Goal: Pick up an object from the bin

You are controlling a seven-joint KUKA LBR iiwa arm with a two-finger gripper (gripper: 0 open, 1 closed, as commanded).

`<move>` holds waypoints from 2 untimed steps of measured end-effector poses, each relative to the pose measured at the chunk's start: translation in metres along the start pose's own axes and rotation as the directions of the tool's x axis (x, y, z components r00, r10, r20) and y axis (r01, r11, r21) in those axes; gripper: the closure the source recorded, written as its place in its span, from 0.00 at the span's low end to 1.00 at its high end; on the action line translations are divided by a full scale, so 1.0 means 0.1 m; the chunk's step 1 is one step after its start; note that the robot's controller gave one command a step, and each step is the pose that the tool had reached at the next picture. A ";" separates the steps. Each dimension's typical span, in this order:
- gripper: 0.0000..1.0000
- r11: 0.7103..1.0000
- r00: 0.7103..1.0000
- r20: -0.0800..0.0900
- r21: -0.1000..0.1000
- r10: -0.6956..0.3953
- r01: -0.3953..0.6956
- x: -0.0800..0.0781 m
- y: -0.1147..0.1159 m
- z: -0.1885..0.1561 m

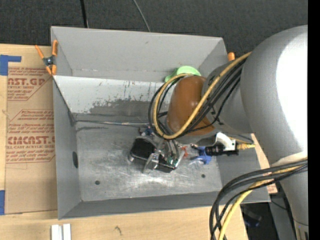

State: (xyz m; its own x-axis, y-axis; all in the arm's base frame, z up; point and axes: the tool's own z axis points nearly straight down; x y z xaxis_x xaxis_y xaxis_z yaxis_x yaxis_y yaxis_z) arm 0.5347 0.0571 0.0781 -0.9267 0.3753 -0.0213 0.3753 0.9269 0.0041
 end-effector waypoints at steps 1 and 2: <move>1.00 1.000 1.000 -0.006 0.002 0.000 0.000 0.02 -0.01 -0.03; 1.00 1.000 1.000 -0.030 0.010 0.000 0.001 0.08 -0.02 -0.18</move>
Offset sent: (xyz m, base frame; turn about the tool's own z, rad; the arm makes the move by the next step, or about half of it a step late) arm 0.0000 0.0001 0.1009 -0.0001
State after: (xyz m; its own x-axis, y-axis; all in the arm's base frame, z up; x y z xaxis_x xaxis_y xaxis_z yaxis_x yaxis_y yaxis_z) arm 0.5265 0.0585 0.0963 -0.9270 0.3748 0.0086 0.3748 0.9271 -0.0059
